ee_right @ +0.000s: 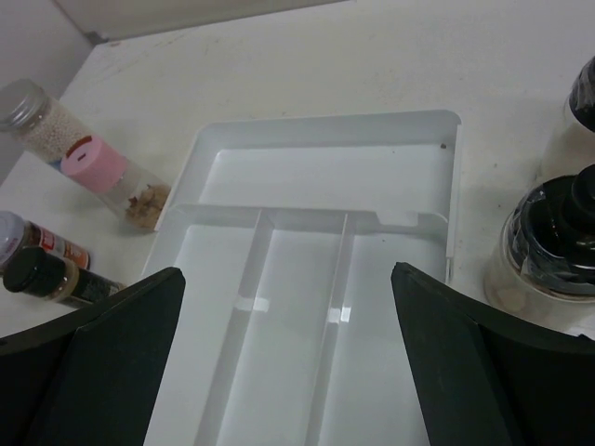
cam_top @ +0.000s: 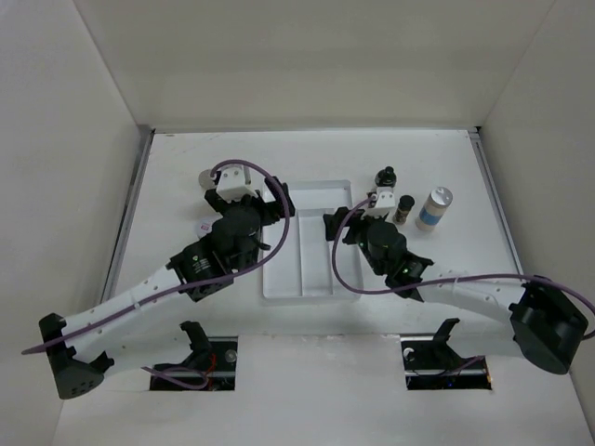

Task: Organize the condiment bottles

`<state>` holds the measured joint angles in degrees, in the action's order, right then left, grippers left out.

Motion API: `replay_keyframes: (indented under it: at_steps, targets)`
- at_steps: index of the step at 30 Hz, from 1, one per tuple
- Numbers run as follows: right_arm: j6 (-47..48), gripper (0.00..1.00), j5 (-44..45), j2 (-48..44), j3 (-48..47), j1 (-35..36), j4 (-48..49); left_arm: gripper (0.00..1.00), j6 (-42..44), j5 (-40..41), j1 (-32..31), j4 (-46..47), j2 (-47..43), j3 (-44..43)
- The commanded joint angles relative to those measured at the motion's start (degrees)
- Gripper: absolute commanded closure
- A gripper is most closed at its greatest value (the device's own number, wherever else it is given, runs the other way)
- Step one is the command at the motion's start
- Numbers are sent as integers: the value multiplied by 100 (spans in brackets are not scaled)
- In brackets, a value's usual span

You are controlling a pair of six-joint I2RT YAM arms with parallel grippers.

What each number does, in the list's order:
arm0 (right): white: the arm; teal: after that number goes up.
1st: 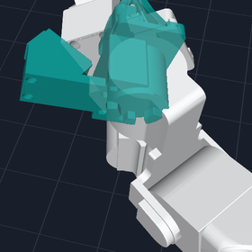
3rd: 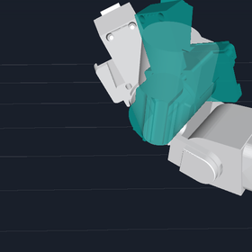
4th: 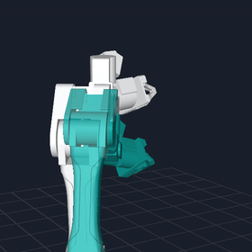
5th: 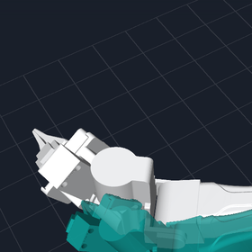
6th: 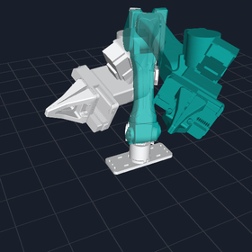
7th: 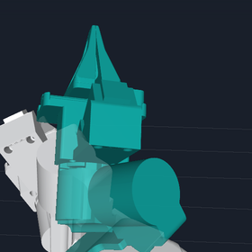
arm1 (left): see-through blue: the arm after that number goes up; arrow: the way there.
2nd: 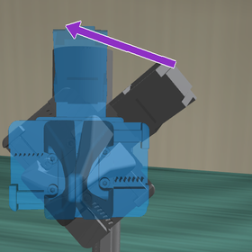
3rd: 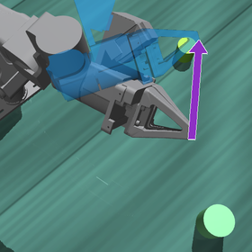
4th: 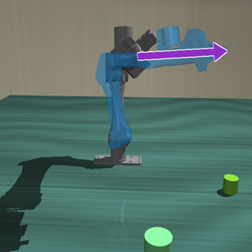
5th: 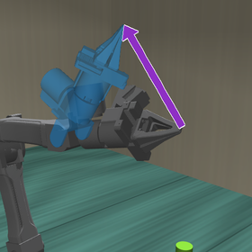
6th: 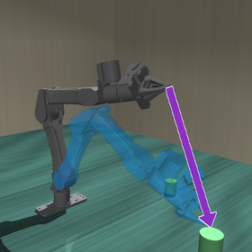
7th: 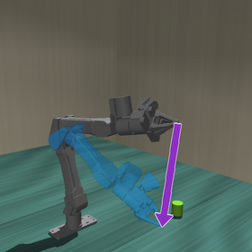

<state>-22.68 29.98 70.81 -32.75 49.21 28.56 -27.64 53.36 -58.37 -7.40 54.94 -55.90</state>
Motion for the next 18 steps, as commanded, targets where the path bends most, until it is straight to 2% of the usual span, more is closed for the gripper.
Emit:
replay_keyframes:
  at_steps: [1, 4, 7, 11, 12, 13, 14, 15, 17, 18]
  targets:
    - [79, 0, -80, -242, -135, 23, 335, 0, 355, -45, 364, 27, 8, -132]
    - [105, 0, -45, -365, -47, -12, 396, 0, 609, -326, 926, 273, -36, -27]
    - [211, 0, -80, -436, 49, -13, 554, 0, 821, -397, 1699, 370, 218, -87]
    - [211, 1, -185, -436, 85, -13, 642, 0, 830, -703, 2368, 555, 543, -228]
    - [228, 19, -263, -419, 76, -13, 625, 2, 804, -887, 2579, 581, 640, -289]
    - [237, 48, -308, -410, 50, -21, 573, 21, 804, -1089, 2763, 582, 745, -377]
    - [211, 64, -300, -384, 32, -39, 529, 43, 795, -1230, 2957, 529, 877, -491]
    - [185, 70, -291, -348, -3, -56, 459, 53, 752, -1345, 3167, 381, 1018, -623]
    - [185, 68, -256, -296, -108, -57, 248, 51, 585, -1608, 3598, -110, 1342, -904]
    - [185, 65, -221, -287, -135, -57, 195, 45, 462, -1766, 3792, -330, 1492, -1018]
